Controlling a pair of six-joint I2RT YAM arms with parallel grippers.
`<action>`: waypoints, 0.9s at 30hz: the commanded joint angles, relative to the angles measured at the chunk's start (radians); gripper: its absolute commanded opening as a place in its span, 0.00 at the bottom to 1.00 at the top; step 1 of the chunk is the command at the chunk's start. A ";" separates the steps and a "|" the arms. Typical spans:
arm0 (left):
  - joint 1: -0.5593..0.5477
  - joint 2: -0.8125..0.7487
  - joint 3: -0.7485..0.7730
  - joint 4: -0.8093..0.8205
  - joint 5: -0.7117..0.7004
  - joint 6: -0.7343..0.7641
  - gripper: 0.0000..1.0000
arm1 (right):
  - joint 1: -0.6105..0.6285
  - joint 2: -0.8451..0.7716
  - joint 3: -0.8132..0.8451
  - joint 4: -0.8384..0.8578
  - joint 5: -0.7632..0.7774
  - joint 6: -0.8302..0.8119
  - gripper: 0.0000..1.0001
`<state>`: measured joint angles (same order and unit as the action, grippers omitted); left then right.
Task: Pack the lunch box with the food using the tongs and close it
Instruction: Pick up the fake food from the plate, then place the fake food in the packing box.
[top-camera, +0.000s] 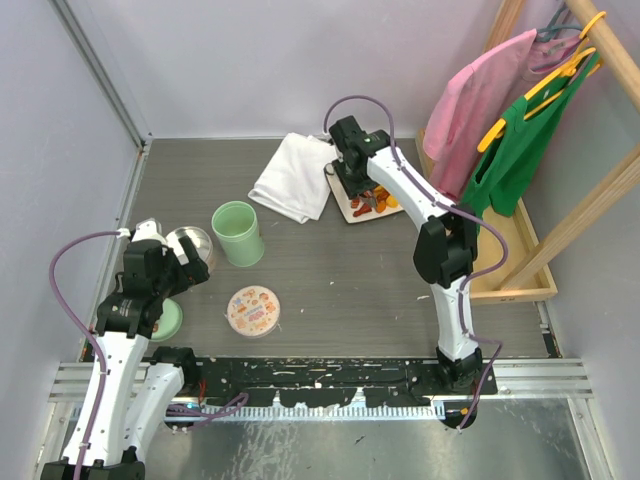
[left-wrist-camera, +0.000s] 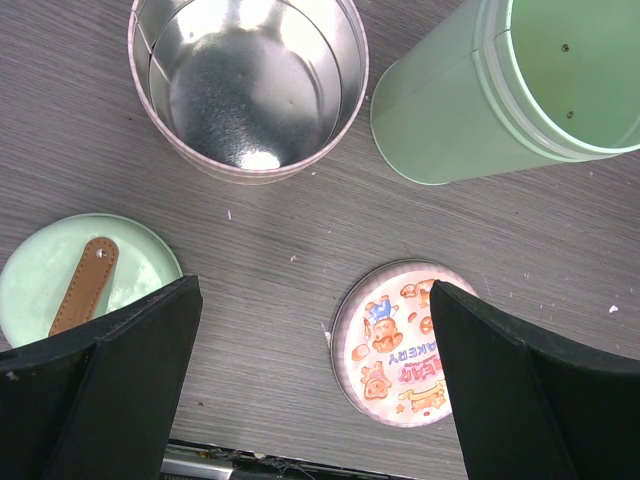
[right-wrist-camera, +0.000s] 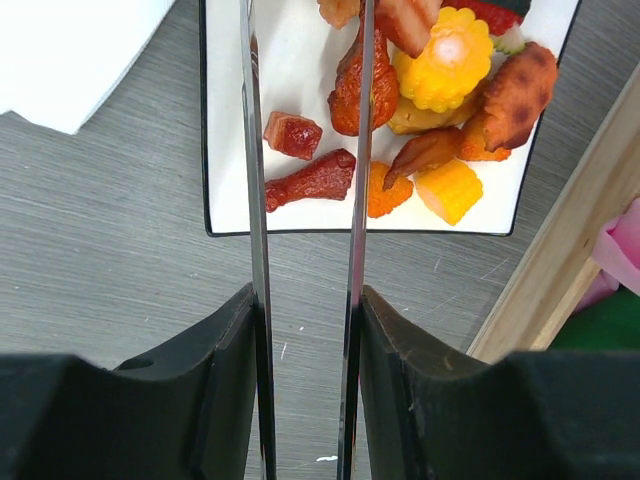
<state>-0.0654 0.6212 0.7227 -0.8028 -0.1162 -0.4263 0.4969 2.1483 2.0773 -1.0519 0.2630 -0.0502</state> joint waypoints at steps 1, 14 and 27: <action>-0.004 -0.006 0.012 0.036 0.007 0.009 0.98 | -0.006 -0.127 0.002 0.066 -0.005 0.021 0.30; -0.004 -0.017 0.012 0.033 -0.001 0.009 0.98 | -0.014 -0.297 -0.138 0.127 -0.227 0.185 0.30; -0.004 -0.017 0.011 0.037 -0.001 0.008 0.98 | -0.014 -0.408 -0.187 0.150 -0.456 0.271 0.31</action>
<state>-0.0654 0.6109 0.7227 -0.8028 -0.1165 -0.4263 0.4866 1.8229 1.8797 -0.9615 -0.1074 0.1909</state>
